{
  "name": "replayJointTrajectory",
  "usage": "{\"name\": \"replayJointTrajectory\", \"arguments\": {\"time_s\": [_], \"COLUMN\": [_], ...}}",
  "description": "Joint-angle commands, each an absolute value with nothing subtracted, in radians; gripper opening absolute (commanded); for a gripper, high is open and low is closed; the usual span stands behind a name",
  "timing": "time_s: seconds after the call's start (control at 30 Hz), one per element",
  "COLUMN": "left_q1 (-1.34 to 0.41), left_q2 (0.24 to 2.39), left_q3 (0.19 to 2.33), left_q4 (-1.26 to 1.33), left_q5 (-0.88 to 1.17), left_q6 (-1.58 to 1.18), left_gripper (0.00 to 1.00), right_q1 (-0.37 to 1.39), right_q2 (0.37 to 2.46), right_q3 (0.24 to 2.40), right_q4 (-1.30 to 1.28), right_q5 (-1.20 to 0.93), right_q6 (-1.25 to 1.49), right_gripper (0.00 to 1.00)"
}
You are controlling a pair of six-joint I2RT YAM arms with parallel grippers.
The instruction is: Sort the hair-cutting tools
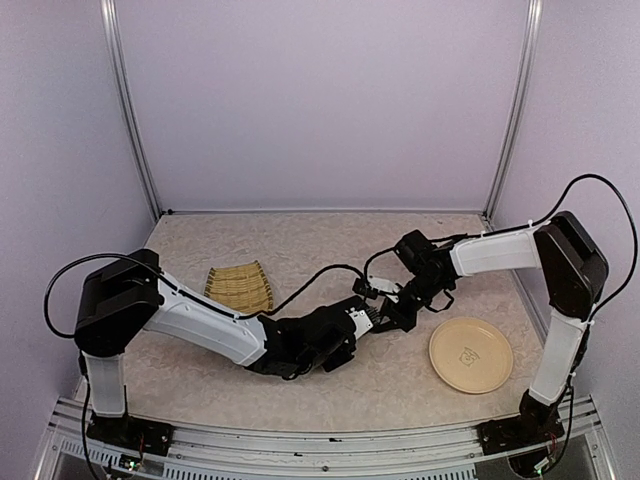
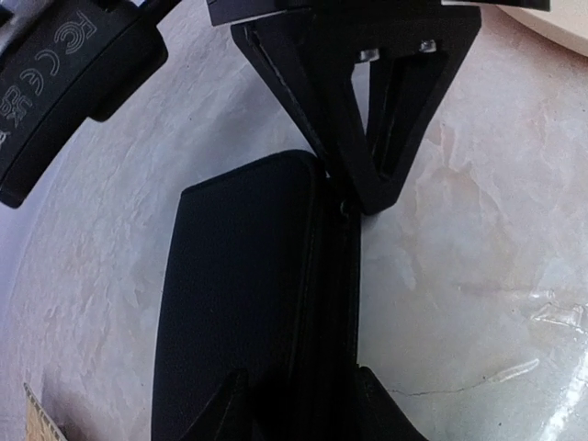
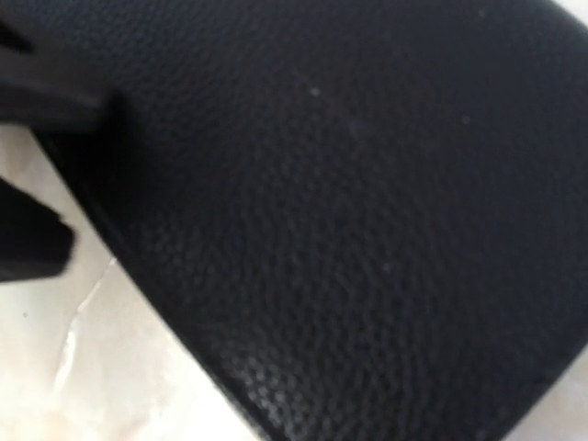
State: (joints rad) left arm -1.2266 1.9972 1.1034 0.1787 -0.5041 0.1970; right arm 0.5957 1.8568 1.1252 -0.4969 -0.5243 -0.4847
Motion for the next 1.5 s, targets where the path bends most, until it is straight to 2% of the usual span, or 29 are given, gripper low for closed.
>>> {"name": "replayJointTrajectory", "arguments": {"time_s": [0.0,0.2,0.37,0.9,1.17,1.47], "left_q1": [-1.214,-1.212,-1.216,-1.302,-1.349,-1.357], "left_q2": [2.048,2.091,2.102,1.944,1.969,1.965], "left_q3": [1.16,1.197,1.208,0.915,0.909,0.875], "left_q4": [0.157,0.147,0.107,0.309,0.393,0.456], "left_q5": [-0.513,-0.575,-0.599,-0.456,-0.444,-0.44], "left_q6": [0.23,0.28,0.323,0.586,0.712,0.753], "left_gripper": [0.34,0.22,0.0,0.0,0.0,0.0], "right_q1": [0.606,0.606,0.605,0.491,0.491,0.491], "right_q2": [1.856,1.856,1.856,1.948,2.067,2.091], "right_q3": [1.125,1.123,1.131,1.243,1.383,1.373], "right_q4": [-0.5,-0.5,-0.521,-0.594,-0.671,-0.598], "right_q5": [-0.552,-0.556,-0.538,-0.403,-0.472,-0.401], "right_q6": [-0.486,-0.483,-0.502,-0.689,-0.791,-0.771], "right_gripper": [0.0,0.0,0.0,0.0,0.0,0.0]}}
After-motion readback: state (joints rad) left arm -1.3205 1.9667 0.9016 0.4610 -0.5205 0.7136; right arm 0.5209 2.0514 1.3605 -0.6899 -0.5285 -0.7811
